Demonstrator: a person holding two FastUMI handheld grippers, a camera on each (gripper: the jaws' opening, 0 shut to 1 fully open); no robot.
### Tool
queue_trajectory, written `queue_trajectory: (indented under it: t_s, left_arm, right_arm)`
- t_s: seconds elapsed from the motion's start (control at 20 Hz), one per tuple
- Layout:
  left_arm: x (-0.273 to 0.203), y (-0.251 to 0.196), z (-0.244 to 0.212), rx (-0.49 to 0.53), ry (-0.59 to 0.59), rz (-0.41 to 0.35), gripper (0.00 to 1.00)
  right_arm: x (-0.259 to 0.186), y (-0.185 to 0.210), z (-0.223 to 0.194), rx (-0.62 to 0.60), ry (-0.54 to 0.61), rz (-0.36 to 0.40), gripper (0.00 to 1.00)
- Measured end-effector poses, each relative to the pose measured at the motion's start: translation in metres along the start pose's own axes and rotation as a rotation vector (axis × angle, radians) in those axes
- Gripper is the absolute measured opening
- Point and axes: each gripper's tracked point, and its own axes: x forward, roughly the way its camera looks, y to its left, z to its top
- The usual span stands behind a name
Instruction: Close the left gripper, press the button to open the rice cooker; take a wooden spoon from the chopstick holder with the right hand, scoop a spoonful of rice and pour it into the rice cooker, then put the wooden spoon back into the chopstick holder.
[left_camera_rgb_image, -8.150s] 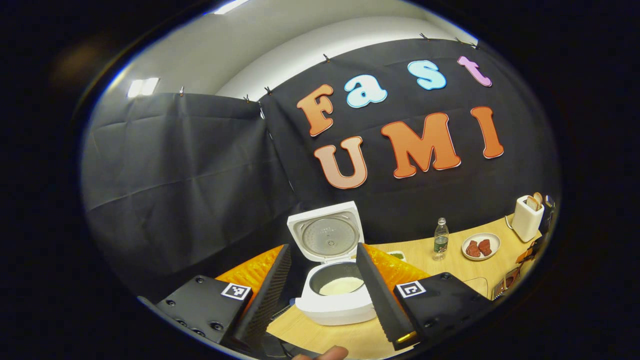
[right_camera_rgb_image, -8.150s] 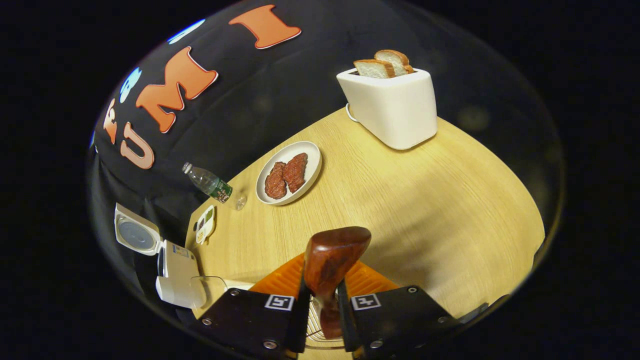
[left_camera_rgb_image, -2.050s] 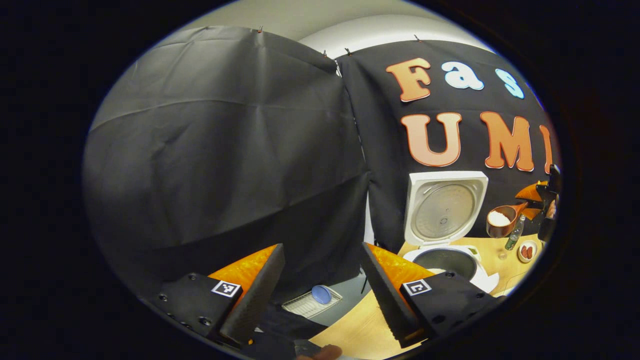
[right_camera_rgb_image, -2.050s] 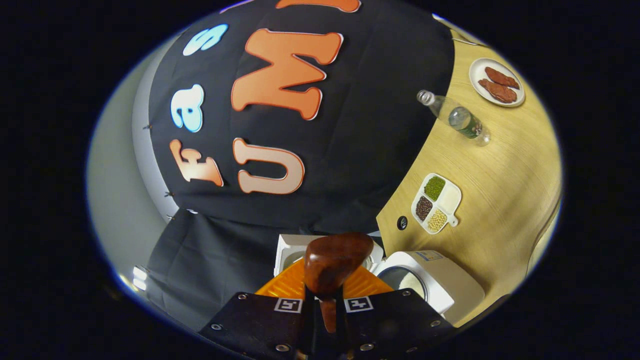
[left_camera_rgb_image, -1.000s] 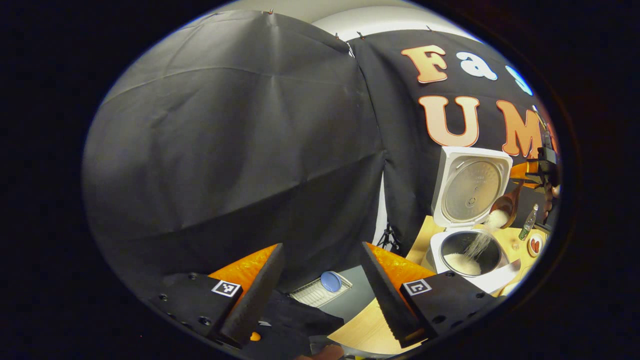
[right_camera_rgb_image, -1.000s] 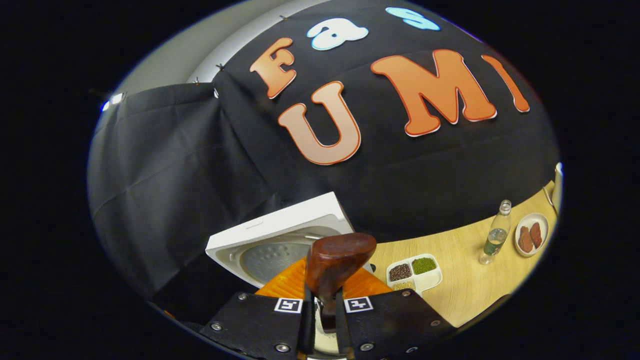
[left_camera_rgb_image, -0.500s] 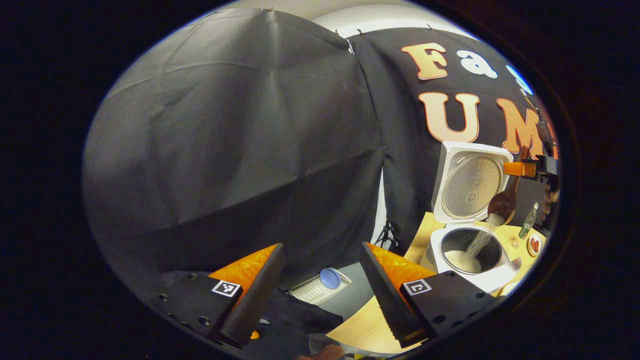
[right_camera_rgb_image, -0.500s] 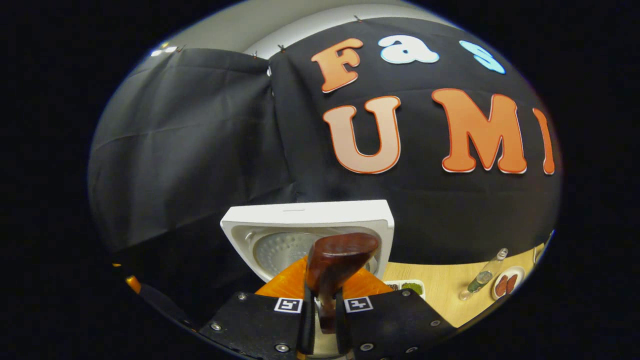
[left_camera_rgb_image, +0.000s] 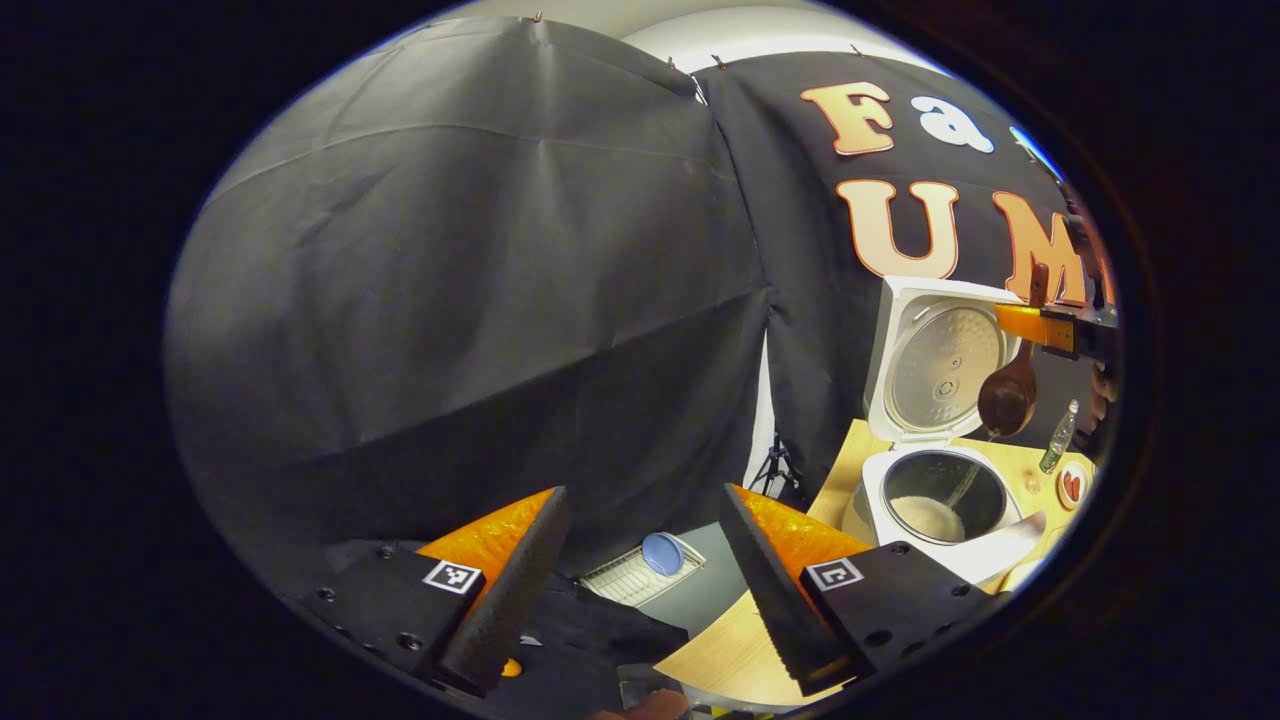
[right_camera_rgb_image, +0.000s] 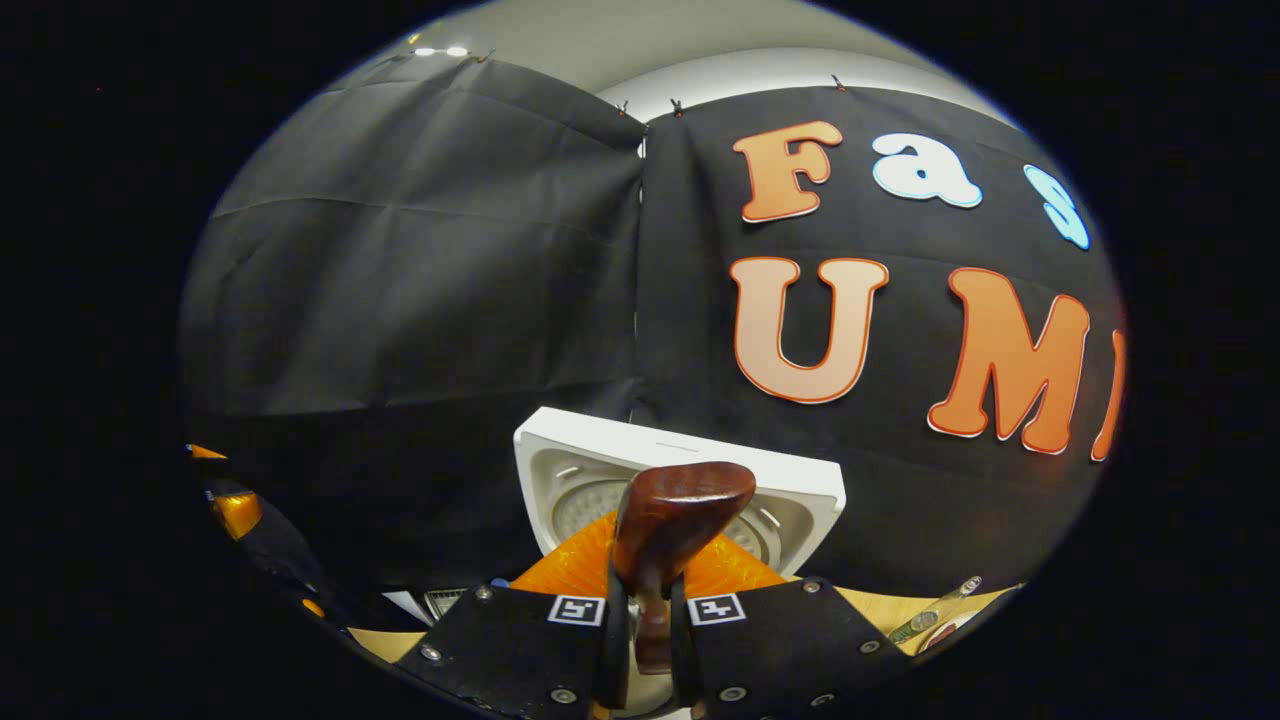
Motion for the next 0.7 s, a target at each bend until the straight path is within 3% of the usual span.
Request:
queue_trajectory:
  t_s: [0.1, 0.15, 0.35, 0.55, 0.6, 0.7]
  left_arm:
    - [-0.001, 0.000, 0.000, 0.004, -0.005, 0.001, 1.00]
    - [-0.001, 0.000, 0.000, 0.006, -0.006, -0.001, 1.00]
    - [-0.003, 0.000, 0.002, 0.013, -0.009, -0.003, 1.00]
    - [-0.018, -0.007, 0.008, 0.025, -0.027, -0.006, 1.00]
    - [-0.027, -0.014, 0.010, 0.027, -0.034, -0.010, 1.00]
    - [-0.036, -0.030, 0.015, 0.030, -0.046, -0.018, 1.00]
  right_arm:
    - [-0.002, 0.006, 0.007, -0.039, -0.017, 0.017, 0.12]
    - [-0.002, 0.008, 0.010, -0.064, -0.025, 0.021, 0.16]
    - [-0.011, 0.007, 0.021, -0.084, -0.054, 0.030, 0.16]
    - [-0.036, -0.021, 0.035, 0.107, -0.068, 0.039, 0.17]
    - [-0.044, -0.034, 0.037, 0.149, -0.069, 0.029, 0.12]
    - [-0.069, -0.064, 0.043, 0.180, -0.086, -0.003, 0.16]
